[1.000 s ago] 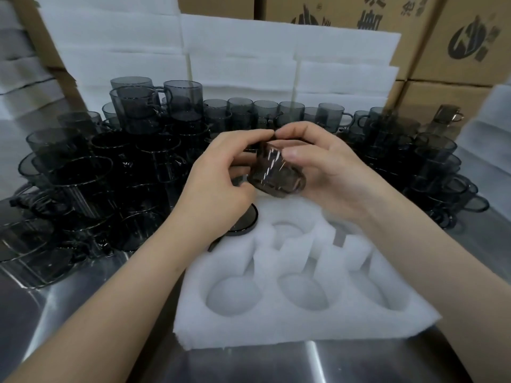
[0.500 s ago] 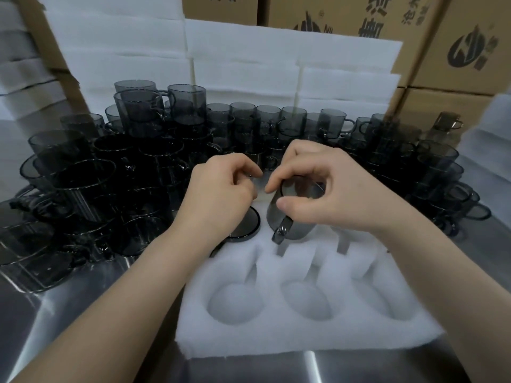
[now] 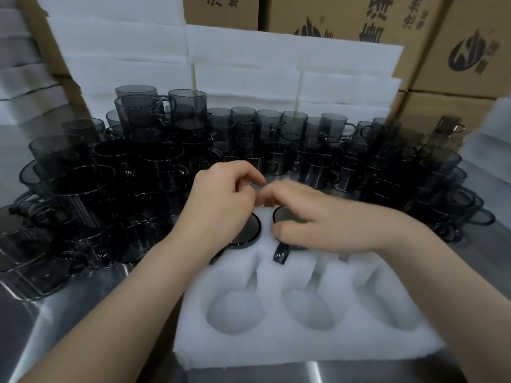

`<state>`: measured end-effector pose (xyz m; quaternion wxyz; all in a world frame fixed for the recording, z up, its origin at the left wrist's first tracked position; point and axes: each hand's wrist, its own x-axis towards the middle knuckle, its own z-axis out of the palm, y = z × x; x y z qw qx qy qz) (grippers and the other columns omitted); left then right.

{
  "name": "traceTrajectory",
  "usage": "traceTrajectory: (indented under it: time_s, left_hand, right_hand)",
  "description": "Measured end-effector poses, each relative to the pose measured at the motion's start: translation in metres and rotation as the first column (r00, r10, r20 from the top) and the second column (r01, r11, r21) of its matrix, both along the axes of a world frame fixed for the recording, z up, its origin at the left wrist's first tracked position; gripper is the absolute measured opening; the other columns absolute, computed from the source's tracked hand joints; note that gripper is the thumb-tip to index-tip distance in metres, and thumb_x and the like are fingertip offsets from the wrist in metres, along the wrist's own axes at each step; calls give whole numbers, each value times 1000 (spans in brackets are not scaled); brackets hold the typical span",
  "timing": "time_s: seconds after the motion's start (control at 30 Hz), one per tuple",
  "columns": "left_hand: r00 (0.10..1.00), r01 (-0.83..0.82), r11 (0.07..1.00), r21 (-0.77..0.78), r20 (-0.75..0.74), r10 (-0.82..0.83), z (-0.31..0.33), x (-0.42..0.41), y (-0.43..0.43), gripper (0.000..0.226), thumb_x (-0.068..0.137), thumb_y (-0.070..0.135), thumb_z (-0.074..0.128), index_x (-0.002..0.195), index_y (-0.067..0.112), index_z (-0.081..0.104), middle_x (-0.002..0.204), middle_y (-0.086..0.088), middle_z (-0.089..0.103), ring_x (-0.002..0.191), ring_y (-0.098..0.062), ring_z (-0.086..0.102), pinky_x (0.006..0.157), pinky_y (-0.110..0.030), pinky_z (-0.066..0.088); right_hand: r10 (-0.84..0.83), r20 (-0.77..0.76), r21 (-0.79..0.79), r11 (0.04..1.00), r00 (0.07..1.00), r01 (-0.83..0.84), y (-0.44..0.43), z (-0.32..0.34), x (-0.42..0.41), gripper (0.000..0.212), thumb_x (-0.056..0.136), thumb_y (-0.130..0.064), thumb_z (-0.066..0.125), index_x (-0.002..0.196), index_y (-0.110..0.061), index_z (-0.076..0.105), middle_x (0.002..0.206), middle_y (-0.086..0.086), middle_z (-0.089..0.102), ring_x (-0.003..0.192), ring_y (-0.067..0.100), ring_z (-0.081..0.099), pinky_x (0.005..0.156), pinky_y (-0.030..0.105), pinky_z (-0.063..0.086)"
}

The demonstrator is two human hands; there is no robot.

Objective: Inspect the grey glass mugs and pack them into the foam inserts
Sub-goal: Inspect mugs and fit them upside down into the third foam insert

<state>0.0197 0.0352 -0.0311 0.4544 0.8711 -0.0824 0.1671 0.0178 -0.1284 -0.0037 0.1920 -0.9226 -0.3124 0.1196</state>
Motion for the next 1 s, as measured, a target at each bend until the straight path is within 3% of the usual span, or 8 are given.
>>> traceTrajectory:
  time_s: [0.2, 0.4, 0.47, 0.53, 0.63, 0.87, 0.93, 1.0]
  left_hand:
    - [1000, -31, 1000, -2, 1, 31, -2, 1, 0, 33, 84, -2, 49, 90, 20, 73, 77, 3, 69, 71, -5, 57, 60, -8, 42]
    - [1000, -23, 1000, 1, 0, 23, -2, 1, 0, 34, 83, -2, 47, 91, 19, 73, 88, 8, 69, 75, 2, 57, 64, 0, 37]
    - [1000, -23, 1000, 3, -5, 24, -2, 1, 0, 35, 84, -2, 47, 91, 20, 73, 89, 7, 69, 76, 1, 58, 63, -1, 38]
    - [1000, -19, 1000, 13, -8, 20, -2, 1, -1, 34, 84, -1, 47, 90, 20, 73, 88, 6, 69, 69, -1, 56, 60, -2, 38]
    - [1000, -7, 1000, 16, -9, 7, -3, 2, 0, 32, 85, 1, 49, 90, 21, 73, 83, 2, 70, 64, -8, 55, 55, -9, 41]
    - [998, 60, 998, 7, -4, -60, -5, 0, 1, 25, 88, 7, 53, 87, 22, 73, 69, 10, 67, 55, -10, 50, 51, -10, 39]
    - [991, 135, 990, 32, 3, -135, -4, -1, 0, 13, 88, 28, 59, 83, 28, 71, 65, 19, 61, 55, -2, 49, 54, -10, 36]
    - [976, 216, 964, 158, -52, -210, -2, -3, 0, 33, 76, 64, 55, 90, 38, 69, 81, 23, 64, 67, 3, 52, 66, -20, 42]
  right_hand:
    - [4, 38, -344, 939, 999, 9, 6, -4, -2, 65, 86, -43, 18, 149, -42, 6, 144, -7, 30, 135, 12, 19, 113, 39, 13]
    - [7, 32, -371, 929, 999, 5, 5, -8, 3, 62, 93, -43, 17, 151, -43, -5, 153, -14, 16, 141, 10, 7, 116, 42, 5]
    - [14, 14, -308, 951, 1000, -9, 3, -10, 6, 59, 96, -42, 24, 151, -44, 2, 153, -15, 18, 139, 6, 9, 114, 39, 7]
    - [-7, 27, -87, 996, 1000, 9, 1, -13, 13, 49, 98, -39, 36, 147, -32, 33, 145, -5, 38, 135, 11, 28, 112, 32, 19]
    - [-243, 274, 213, 959, 930, 188, -12, -18, 38, 33, 97, -28, 49, 122, -14, 65, 122, 3, 55, 116, 15, 51, 101, 29, 36]
    - [-497, 287, 104, 866, 819, 489, -41, -35, 74, 50, 94, -31, 51, 143, -21, 44, 143, 6, 45, 130, 27, 44, 108, 39, 36]
    - [-509, 280, 94, 859, 814, 504, -40, -35, 74, 49, 94, -31, 51, 142, -20, 46, 140, 7, 46, 128, 29, 45, 106, 38, 37]
    - [-520, 298, 113, 852, 800, 512, -39, -35, 74, 46, 93, -30, 53, 138, -19, 51, 129, 7, 49, 121, 29, 49, 101, 35, 39]
